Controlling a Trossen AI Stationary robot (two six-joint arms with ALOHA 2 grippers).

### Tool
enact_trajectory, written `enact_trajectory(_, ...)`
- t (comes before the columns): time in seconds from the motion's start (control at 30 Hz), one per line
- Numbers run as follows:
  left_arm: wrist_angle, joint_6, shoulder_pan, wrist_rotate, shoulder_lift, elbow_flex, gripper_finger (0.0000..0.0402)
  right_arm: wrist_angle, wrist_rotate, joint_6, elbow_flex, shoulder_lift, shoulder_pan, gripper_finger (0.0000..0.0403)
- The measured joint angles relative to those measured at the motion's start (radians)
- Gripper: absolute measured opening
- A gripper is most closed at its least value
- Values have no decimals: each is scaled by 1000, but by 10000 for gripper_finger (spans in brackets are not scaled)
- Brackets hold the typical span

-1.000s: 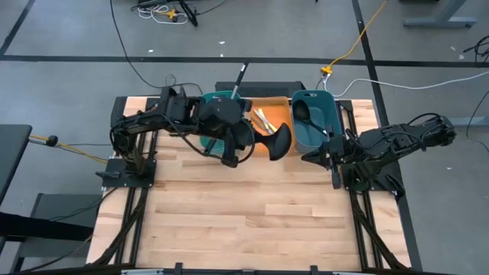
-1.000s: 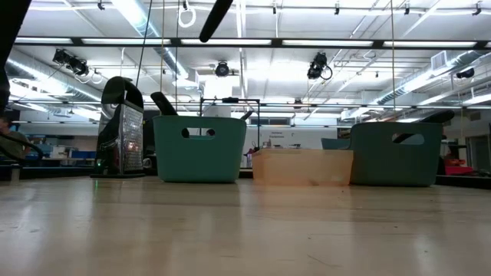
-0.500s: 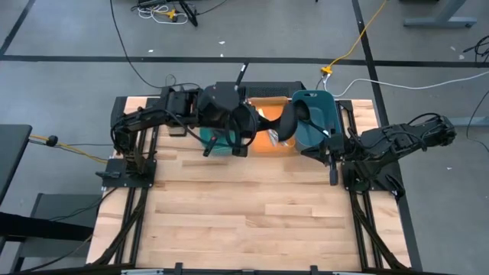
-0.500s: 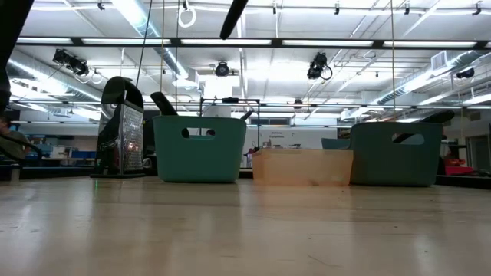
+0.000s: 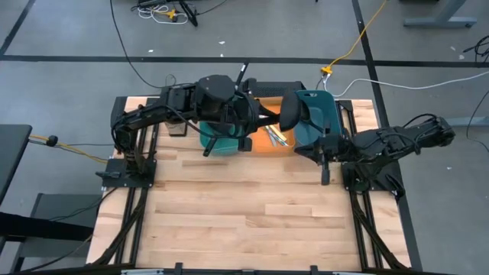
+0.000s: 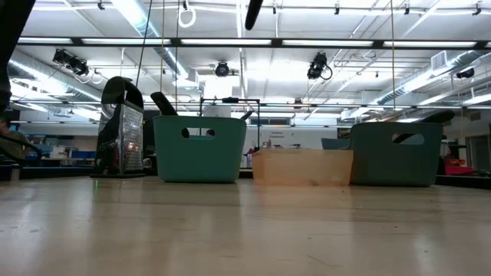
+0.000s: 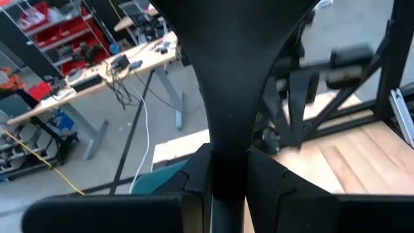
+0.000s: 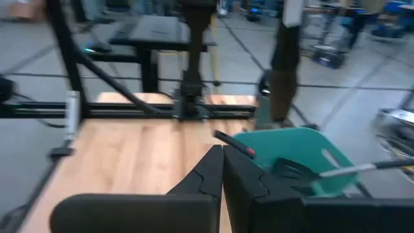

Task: Pick & Place Kitchen Items
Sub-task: Put the black ladle into the blue bin

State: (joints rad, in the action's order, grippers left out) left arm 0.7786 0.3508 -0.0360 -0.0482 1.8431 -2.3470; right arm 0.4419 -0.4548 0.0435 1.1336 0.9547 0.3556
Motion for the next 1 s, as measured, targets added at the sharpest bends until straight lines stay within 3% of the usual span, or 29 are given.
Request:
enact_trajectory(0.13,-47,0,0,16,0,0,68,-2,-52,-1,0,27,-21,16)
enact_trajectory(0.37,-101,-7,0,46,0,0,68,-84,-52,-2,-1,53,-61,45)
enact_trajectory(0.6,-137,0,0,48,0,0,68,-189,-52,-26,-1,54,-96,122)
enact_trajectory(1.0,-219,-49,-6,138,0,0,68,-305,-31,-4,-1,88,-172,262)
